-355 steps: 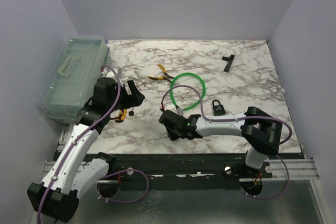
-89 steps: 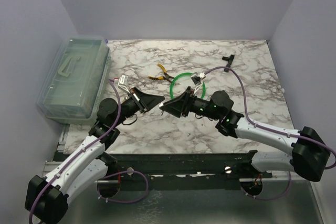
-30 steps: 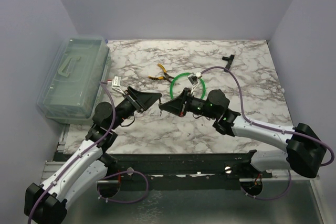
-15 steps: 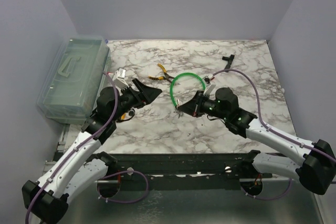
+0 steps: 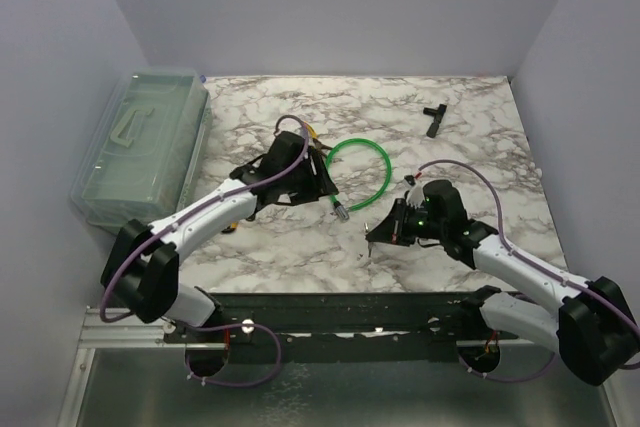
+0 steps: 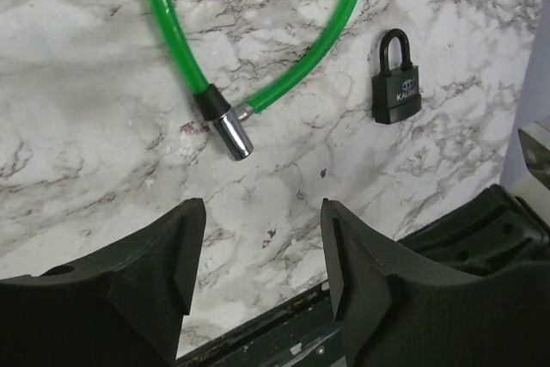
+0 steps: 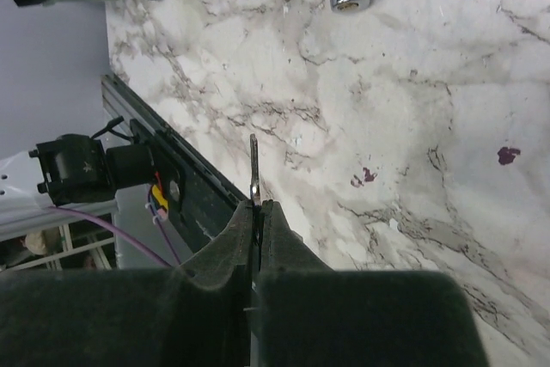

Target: Unlock with the key

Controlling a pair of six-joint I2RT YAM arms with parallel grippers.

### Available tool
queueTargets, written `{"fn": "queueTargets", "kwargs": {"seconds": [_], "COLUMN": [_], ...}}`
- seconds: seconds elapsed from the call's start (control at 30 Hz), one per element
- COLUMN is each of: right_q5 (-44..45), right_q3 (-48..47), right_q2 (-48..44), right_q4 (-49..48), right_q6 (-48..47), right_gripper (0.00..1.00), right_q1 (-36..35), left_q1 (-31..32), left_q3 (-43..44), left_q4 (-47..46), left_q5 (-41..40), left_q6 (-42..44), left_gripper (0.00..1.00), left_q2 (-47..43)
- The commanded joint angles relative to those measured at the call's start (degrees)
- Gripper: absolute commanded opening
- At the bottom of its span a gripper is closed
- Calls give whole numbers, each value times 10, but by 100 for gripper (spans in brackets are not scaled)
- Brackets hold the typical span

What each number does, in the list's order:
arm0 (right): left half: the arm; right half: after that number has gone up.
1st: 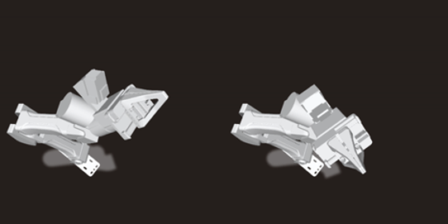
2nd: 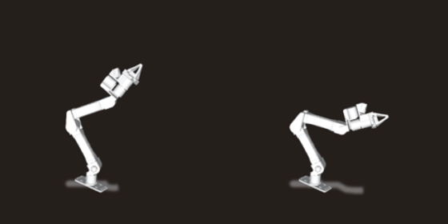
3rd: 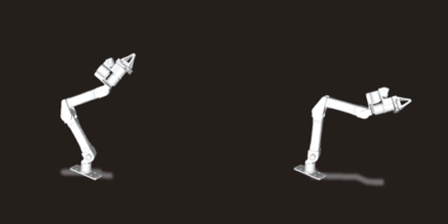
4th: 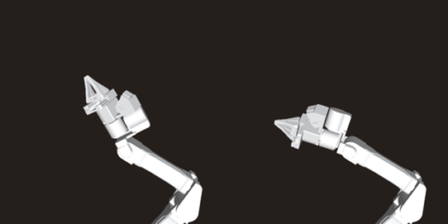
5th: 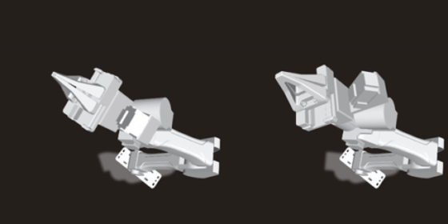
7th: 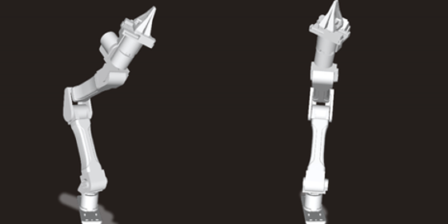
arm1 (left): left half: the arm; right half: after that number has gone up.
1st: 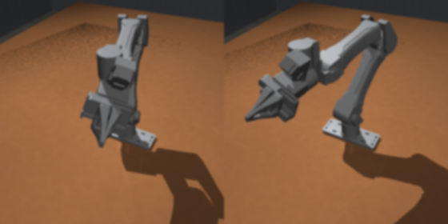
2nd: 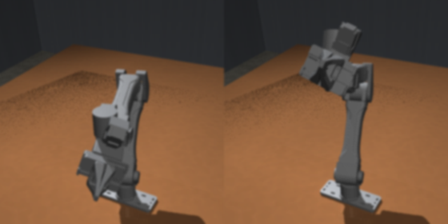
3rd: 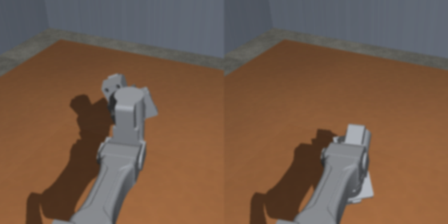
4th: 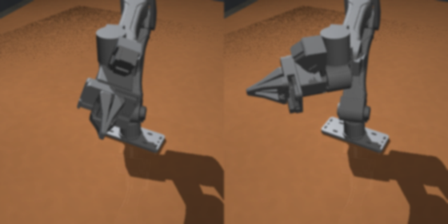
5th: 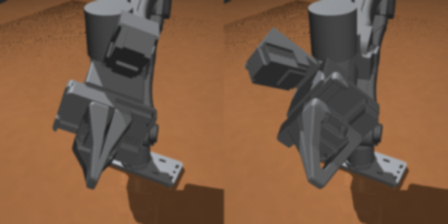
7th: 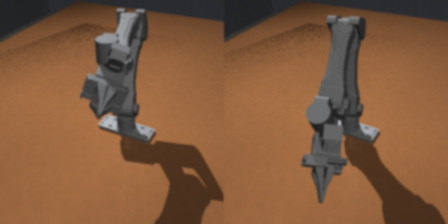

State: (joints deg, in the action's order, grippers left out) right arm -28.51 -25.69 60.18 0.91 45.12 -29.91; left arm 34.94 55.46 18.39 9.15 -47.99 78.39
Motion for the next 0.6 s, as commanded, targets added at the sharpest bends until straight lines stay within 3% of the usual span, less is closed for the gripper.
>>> {"fn": "queueTargets", "kwargs": {"seconds": [0.0,0.4,0.57], "right_q5": [-18,21,18], "right_q3": [0,16,33], "right_q2": [-26,-70,-87], "right_q4": [39,100,100], "right_q6": [-23,-53,-50], "right_gripper": [0,0,0], "right_q1": [4,6,7], "left_q1": [51,97,102], "left_q3": [88,330,370], "left_q4": [68,289,311], "left_q5": [-64,-227,-217], "left_q6": [10,-29,-44], "left_gripper": [60,57,57], "left_q2": [93,316,361]}}
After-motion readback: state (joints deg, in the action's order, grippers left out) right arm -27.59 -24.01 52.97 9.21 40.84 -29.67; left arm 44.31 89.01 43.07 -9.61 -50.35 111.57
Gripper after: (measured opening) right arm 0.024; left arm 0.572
